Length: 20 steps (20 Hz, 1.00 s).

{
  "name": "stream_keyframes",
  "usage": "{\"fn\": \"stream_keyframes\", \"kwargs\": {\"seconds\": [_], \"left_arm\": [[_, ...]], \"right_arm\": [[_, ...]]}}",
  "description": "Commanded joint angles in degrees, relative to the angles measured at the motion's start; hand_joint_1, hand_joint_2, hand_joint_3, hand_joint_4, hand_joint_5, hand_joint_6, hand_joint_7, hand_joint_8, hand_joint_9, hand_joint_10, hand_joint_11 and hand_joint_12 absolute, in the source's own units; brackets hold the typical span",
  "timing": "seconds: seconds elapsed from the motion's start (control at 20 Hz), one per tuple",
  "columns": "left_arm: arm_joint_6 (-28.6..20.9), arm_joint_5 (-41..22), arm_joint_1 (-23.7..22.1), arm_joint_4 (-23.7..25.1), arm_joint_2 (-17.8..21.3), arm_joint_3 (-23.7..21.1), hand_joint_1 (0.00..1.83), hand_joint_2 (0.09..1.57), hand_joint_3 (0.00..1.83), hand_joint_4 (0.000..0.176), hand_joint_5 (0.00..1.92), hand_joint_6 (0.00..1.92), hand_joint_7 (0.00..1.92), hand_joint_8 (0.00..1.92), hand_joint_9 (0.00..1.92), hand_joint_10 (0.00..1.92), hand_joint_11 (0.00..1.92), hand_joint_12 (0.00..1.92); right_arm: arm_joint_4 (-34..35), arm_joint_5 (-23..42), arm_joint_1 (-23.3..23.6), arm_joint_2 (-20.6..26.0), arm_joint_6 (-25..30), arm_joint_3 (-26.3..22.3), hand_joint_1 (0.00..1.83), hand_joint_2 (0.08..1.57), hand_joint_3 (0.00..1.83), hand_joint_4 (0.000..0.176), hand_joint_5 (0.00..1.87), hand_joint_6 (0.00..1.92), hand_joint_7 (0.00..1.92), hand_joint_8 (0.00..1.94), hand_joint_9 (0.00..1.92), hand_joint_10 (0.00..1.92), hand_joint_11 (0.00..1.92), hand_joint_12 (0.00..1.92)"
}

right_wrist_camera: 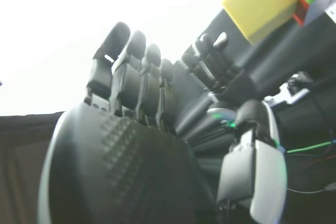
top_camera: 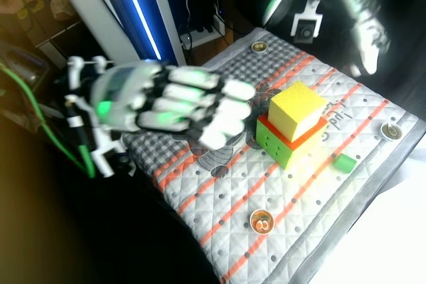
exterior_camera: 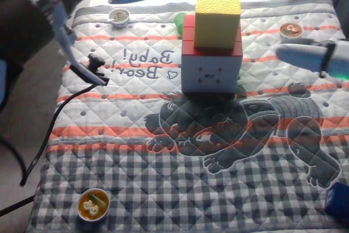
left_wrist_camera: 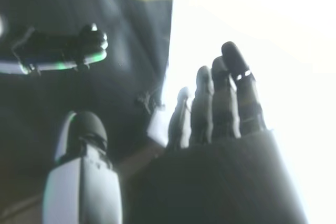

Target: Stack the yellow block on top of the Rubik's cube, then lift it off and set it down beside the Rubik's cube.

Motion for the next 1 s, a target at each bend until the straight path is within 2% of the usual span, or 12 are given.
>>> {"fn": "stream_keyframes", "kwargs": {"seconds": [0.0,0.05,0.1,0.15,0.35,0.4,0.5,0.6,0.65,0.7,0.8,0.95], "left_arm": [[-0.5,9.72,0.22,1.39,0.86,-0.78,0.17,1.1,0.01,0.11,0.14,0.01,0.3,0.04,0.02,0.68,0.0,1.36],[-0.56,11.82,1.24,1.37,1.94,-1.98,0.18,1.11,0.0,0.106,0.14,0.01,0.3,0.03,0.04,0.56,0.0,1.24],[-0.83,14.06,2.5,1.29,3.02,-3.09,0.2,1.15,0.01,0.079,0.15,0.01,0.31,0.02,0.04,0.61,0.0,1.31],[-2.62,16.72,4.22,1.32,4.18,-4.05,0.25,1.18,0.0,0.087,0.18,0.01,0.31,0.01,0.03,0.73,0.0,1.5],[-13.57,23.59,9.57,1.98,6.58,-4.63,0.21,1.23,0.01,0.042,0.22,0.01,0.37,0.03,0.08,0.81,0.0,1.53],[-14.42,25.35,11.0,1.28,7.37,-5.25,0.23,1.24,0.01,0.026,0.23,0.02,0.39,0.04,0.09,0.82,0.0,1.52],[-14.42,28.01,13.19,0.0,8.67,-6.6,0.25,1.25,0.0,0.028,0.25,0.01,0.39,0.04,0.05,0.93,0.0,1.59],[-14.42,30.16,14.84,-1.07,9.25,-7.53,0.24,1.28,0.01,0.007,0.27,0.02,0.38,0.05,0.03,0.99,0.0,1.61],[-14.42,30.77,15.34,-1.4,9.33,-7.79,0.23,1.27,0.0,0.038,0.3,0.02,0.42,0.07,0.09,0.92,0.0,1.57],[-14.43,31.33,15.83,-1.71,9.37,-8.02,0.24,1.27,0.0,0.038,0.3,0.02,0.43,0.08,0.1,0.91,0.0,1.55],[-14.43,32.07,16.63,-2.25,9.4,-8.35,0.26,1.32,0.0,0.004,0.31,0.02,0.44,0.13,0.1,1.01,0.0,1.6],[-14.47,32.42,17.11,-2.5,9.35,-8.66,0.31,1.31,0.0,0.026,0.32,0.01,0.39,0.14,0.16,0.81,0.0,1.49]], "right_arm": [[-0.58,5.68,1.9,-0.35,0.27,0.81,0.39,0.95,0.0,0.0,0.21,0.06,0.23,0.0,0.18,0.19,0.0,1.25],[-1.07,3.94,3.74,-1.45,0.27,1.76,0.44,0.93,0.0,0.0,0.17,0.04,0.21,0.0,0.15,0.18,0.0,1.26],[-1.42,2.52,5.38,-2.52,0.29,2.71,0.45,0.95,0.0,0.0,0.17,0.03,0.2,0.0,0.14,0.18,0.0,1.3],[-1.63,0.83,7.13,-3.72,0.29,3.78,0.42,0.98,0.0,0.0,0.18,0.03,0.2,0.0,0.13,0.19,0.0,1.36],[-1.62,-2.87,11.16,-6.41,0.3,6.22,0.35,0.87,0.0,0.0,0.2,0.02,0.2,0.0,0.14,0.17,0.0,0.97],[-1.58,-3.92,12.15,-7.21,0.3,6.92,0.38,0.84,0.0,0.0,0.2,0.01,0.14,0.0,0.09,0.15,0.0,1.02],[-1.19,-6.15,13.49,-8.87,0.3,8.43,0.37,0.8,0.0,0.0,0.21,0.01,0.18,0.02,0.12,0.17,0.0,1.14],[-0.7,-8.9,14.63,-10.4,0.3,10.09,0.41,0.79,0.0,0.0,0.14,0.0,0.15,0.0,0.08,0.14,0.0,1.06],[-0.45,-10.23,15.14,-11.01,0.3,10.84,0.43,0.8,0.0,0.0,0.06,0.02,0.18,0.01,0.13,0.18,0.0,1.42],[-0.2,-11.72,15.65,-11.74,0.3,11.75,0.43,0.78,0.0,0.0,0.07,0.01,0.25,0.03,0.15,0.41,0.0,1.65],[0.09,-15.03,16.79,-13.31,0.31,13.64,0.45,0.82,0.01,0.0,0.06,0.01,0.07,0.01,0.02,0.26,0.0,0.97],[0.1,-19.9,17.98,-15.68,0.31,16.51,0.42,0.81,0.0,0.0,0.06,0.0,0.08,0.0,0.04,0.08,0.0,0.6]]}}
